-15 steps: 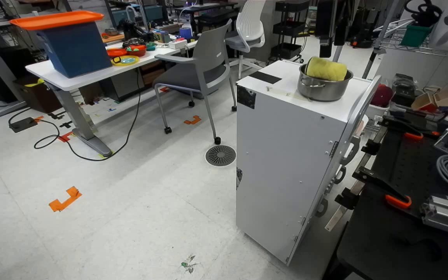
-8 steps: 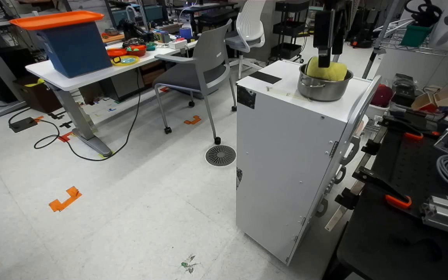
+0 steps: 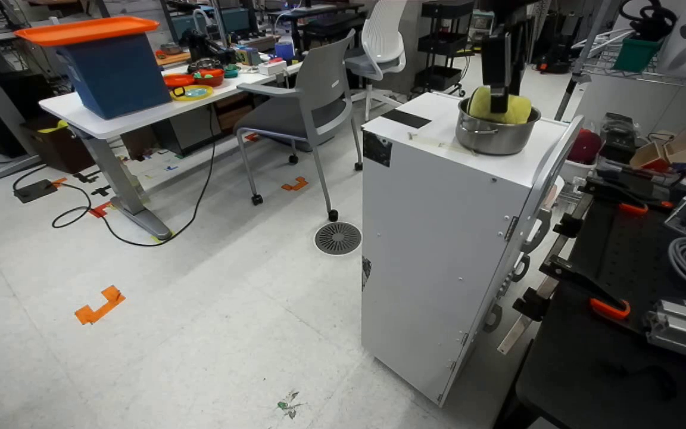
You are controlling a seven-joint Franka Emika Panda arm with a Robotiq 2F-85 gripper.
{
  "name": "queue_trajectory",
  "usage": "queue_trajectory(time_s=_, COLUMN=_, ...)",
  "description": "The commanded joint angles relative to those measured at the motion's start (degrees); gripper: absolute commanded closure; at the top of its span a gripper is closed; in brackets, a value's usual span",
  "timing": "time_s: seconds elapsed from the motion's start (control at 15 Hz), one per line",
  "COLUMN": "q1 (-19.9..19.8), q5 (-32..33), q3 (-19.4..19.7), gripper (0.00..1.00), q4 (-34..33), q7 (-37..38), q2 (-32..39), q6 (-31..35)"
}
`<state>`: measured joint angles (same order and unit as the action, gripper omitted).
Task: Remove the yellow plush toy from the silver pot
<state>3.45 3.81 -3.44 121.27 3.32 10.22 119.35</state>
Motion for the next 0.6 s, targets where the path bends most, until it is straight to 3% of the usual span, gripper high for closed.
queue_trajectory(time_s=0.0, q1=0.06, q5=-0.54, q3=0.18, gripper=0.69, q4=-0.67, q7=-0.3, q2=0.3, q6=0.15)
queue_trajectory(time_s=0.27, q1=0.1, q5=-0.41, q3=0.29, gripper=0.98, q4=-0.82, q7=0.56, q2=0.37, q6=0.02)
queue_trajectory(time_s=0.53, q1=-0.09, q5=0.58, q3=0.86, gripper=0.99, q4=-0.71, q7=2.02, q2=-0.73, q6=-0.43)
